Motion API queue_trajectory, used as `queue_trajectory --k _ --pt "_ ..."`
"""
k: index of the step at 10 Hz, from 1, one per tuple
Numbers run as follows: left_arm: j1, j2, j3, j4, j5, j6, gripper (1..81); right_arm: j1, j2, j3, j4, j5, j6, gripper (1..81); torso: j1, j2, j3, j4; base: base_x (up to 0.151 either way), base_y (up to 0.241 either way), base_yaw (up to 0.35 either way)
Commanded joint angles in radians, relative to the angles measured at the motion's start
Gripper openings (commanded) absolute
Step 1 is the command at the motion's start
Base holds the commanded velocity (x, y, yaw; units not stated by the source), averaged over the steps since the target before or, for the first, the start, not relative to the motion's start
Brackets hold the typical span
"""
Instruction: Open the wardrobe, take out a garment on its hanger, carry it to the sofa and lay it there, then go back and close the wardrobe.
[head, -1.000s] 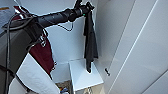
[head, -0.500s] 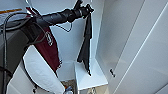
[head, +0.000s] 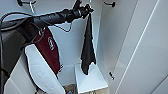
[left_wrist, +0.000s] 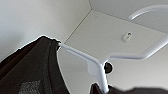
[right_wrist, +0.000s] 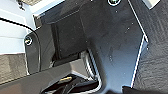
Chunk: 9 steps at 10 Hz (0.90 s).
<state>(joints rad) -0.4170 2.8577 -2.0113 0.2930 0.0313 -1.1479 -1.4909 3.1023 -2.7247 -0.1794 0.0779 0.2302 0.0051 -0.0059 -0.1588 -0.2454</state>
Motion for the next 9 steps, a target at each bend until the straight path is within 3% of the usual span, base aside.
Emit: queue_trajectory --k 1,3,4,5,6,8,9 --pt "-0.173 0.017 0.011 0.023 -0.028 0.016 1.0 0.031 0.003 0.002 0.006 -0.056 0.000 81.1 0.000 0.000 0.000 0.000 0.000 0.000 0.000" --pt "-0.170 0.028 0.020 0.023 -0.028 0.016 1.0 0.031 0.003 0.002 0.006 -0.056 -0.003 81.1 0.000 0.000 -0.002 0.000 0.000 0.000 0.000" --pt "-0.162 0.031 0.023 0.025 -0.028 0.016 1.0 0.028 0.003 0.002 0.006 -0.056 -0.003 81.1 0.000 0.000 -0.002 0.023 0.000 0.000 0.000" --pt "-0.157 0.034 0.020 0.025 -0.028 0.016 1.0 0.027 0.004 0.002 0.006 -0.056 -0.005 81.1 0.000 0.000 -0.002 0.078 0.000 0.000 0.000" --pt "-0.157 0.034 0.020 0.026 -0.027 0.016 1.0 0.028 0.003 0.002 0.006 -0.056 -0.005 81.1 0.000 0.000 -0.001 0.009 0.000 0.000 0.000" --pt "-0.157 0.042 0.012 0.026 -0.027 0.017 1.0 0.027 0.003 0.002 0.008 -0.056 -0.003 81.1 0.000 0.000 -0.001 0.050 0.000 0.000 0.000" --pt "-0.157 0.043 0.012 0.026 -0.027 0.017 1.0 0.027 0.003 0.002 0.008 -0.056 -0.005 81.1 0.000 0.000 0.036 0.061 0.000 0.000 0.000"
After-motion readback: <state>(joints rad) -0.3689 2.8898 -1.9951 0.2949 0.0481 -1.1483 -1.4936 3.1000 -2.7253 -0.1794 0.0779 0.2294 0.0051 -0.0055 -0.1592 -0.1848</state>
